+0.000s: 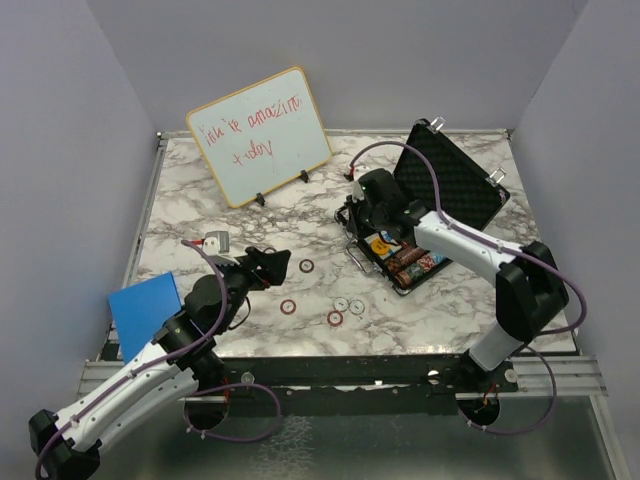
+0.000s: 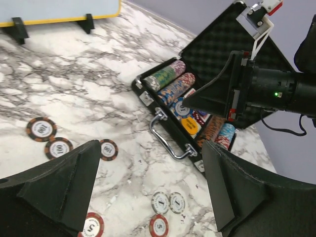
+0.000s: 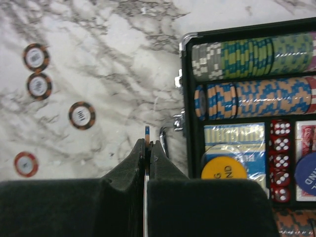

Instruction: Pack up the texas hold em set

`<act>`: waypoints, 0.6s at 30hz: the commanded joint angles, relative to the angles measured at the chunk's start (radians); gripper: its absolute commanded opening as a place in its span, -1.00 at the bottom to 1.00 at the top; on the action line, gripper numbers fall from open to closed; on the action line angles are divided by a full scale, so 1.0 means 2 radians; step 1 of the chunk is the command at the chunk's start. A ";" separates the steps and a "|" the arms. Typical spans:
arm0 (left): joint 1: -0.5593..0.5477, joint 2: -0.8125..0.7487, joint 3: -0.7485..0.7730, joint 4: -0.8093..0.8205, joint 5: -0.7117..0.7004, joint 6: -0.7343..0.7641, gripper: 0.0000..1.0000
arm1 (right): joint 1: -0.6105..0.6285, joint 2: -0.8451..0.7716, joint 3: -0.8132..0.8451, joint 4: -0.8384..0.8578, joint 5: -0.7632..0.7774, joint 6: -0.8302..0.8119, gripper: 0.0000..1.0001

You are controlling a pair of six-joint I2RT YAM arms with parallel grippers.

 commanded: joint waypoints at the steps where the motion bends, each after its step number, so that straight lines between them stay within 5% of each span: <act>1: 0.001 -0.007 0.001 -0.048 -0.058 0.011 0.80 | -0.006 0.048 0.042 0.026 0.077 -0.034 -1.00; 18: 0.001 0.031 -0.010 -0.013 -0.051 0.027 0.86 | -0.036 0.142 0.104 -0.018 0.090 -0.066 -0.99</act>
